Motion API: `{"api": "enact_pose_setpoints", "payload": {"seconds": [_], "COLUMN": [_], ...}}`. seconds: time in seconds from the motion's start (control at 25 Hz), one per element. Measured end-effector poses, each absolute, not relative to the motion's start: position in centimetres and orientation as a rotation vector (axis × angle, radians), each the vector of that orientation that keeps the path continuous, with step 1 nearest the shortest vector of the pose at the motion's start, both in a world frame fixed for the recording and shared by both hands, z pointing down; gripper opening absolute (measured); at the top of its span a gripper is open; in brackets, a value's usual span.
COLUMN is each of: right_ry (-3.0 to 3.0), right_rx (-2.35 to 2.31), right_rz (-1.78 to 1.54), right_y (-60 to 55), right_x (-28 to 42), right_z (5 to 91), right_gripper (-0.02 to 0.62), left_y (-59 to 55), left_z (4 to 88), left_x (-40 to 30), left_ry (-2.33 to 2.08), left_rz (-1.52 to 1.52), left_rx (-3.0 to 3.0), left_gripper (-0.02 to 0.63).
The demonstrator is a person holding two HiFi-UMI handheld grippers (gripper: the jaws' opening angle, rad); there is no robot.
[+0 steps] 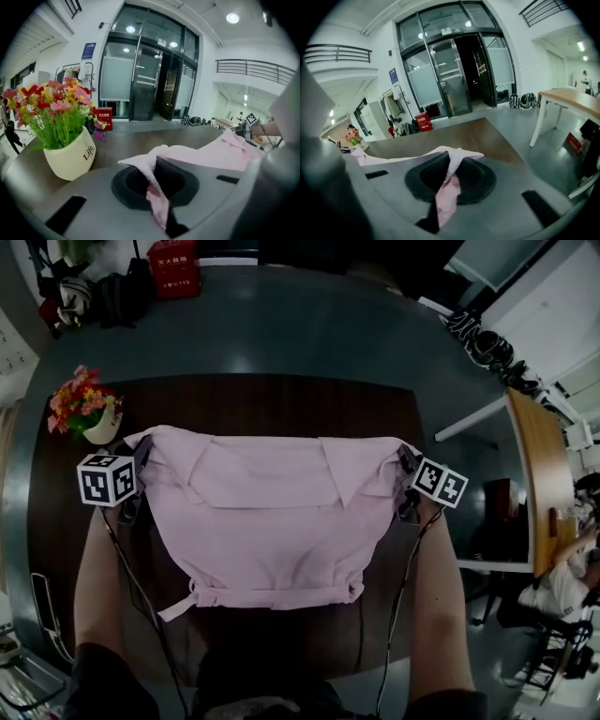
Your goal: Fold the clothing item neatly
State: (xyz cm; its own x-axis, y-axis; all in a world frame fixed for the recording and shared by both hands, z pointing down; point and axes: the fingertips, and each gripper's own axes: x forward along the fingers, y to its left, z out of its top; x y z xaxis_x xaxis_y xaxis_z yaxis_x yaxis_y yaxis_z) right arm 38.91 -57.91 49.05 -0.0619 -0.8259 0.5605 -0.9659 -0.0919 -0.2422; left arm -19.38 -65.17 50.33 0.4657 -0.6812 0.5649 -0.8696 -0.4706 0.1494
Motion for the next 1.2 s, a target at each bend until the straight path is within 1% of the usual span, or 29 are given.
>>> {"api": "enact_pose_setpoints", "payload": {"seconds": [0.04, 0.16, 0.2, 0.24, 0.32, 0.36, 0.48, 0.6, 0.76, 0.84, 0.92, 0.96, 1.0, 1.08, 1.16, 1.2], "right_ry": [-1.929, -1.913, -1.903, -1.889, -1.859, -1.853, -1.882, -1.956, -2.111, -2.195, -2.264, -2.296, -2.329, -2.393, -2.444, -2.462], "right_rx": [1.963, 1.944, 1.944, 1.950, 1.985, 2.011, 2.086, 2.099, 2.093, 2.090, 2.085, 2.083, 2.085, 2.099, 2.089, 2.070], "right_rz": [0.882, 0.889, 0.889, 0.881, 0.834, 0.782, 0.531, 0.324, 0.236, 0.241, 0.243, 0.245, 0.249, 0.252, 0.227, 0.207], "right_y": [-58.1, -58.0, -57.8, -57.5, -56.7, -56.2, -54.2, -51.9, -48.6, -46.6, -44.0, -42.5, -40.7, -36.9, -32.8, -30.7], "right_x": [38.7, 38.1, 38.1, 38.3, 38.7, 38.9, 38.2, 35.5, 31.5, 29.7, 28.1, 27.3, 26.7, 25.5, 24.4, 23.9], "right_z": [49.6, 50.5, 50.6, 50.6, 50.0, 49.3, 45.8, 42.2, 38.1, 36.4, 34.8, 34.1, 33.4, 32.1, 31.0, 30.7], "right_gripper": [0.008, 0.109, 0.137, 0.155, 0.172, 0.176, 0.175, 0.175, 0.173, 0.149, 0.095, 0.067, 0.047, 0.024, 0.006, 0.003], "left_y": [-65.3, -64.9, -64.7, -64.4, -63.6, -63.1, -61.1, -58.3, -53.3, -50.5, -47.2, -45.3, -43.4, -39.3, -34.9, -32.5], "left_z": [50.7, 51.5, 51.8, 51.9, 51.6, 51.2, 48.9, 45.8, 41.9, 40.0, 38.5, 37.9, 37.3, 36.4, 35.6, 35.3], "left_x": [-19.1, -18.8, -18.9, -18.9, -19.1, -19.3, -19.5, -18.7, -16.0, -14.2, -12.3, -11.6, -11.0, -10.4, -9.6, -8.9], "left_ry": [-1.293, -1.315, -1.322, -1.324, -1.325, -1.331, -1.379, -1.436, -1.440, -1.413, -1.385, -1.383, -1.393, -1.439, -1.439, -1.414], "left_rz": [0.637, 0.715, 0.744, 0.764, 0.765, 0.751, 0.684, 0.608, 0.515, 0.477, 0.455, 0.451, 0.454, 0.452, 0.402, 0.365], "left_rx": [2.301, 2.306, 2.301, 2.296, 2.290, 2.291, 2.321, 2.375, 2.446, 2.489, 2.534, 2.553, 2.568, 2.583, 2.584, 2.587], "left_gripper": [0.017, 0.020, 0.032, 0.075, 0.160, 0.178, 0.178, 0.176, 0.176, 0.175, 0.175, 0.167, 0.137, 0.045, 0.012, 0.011]}}
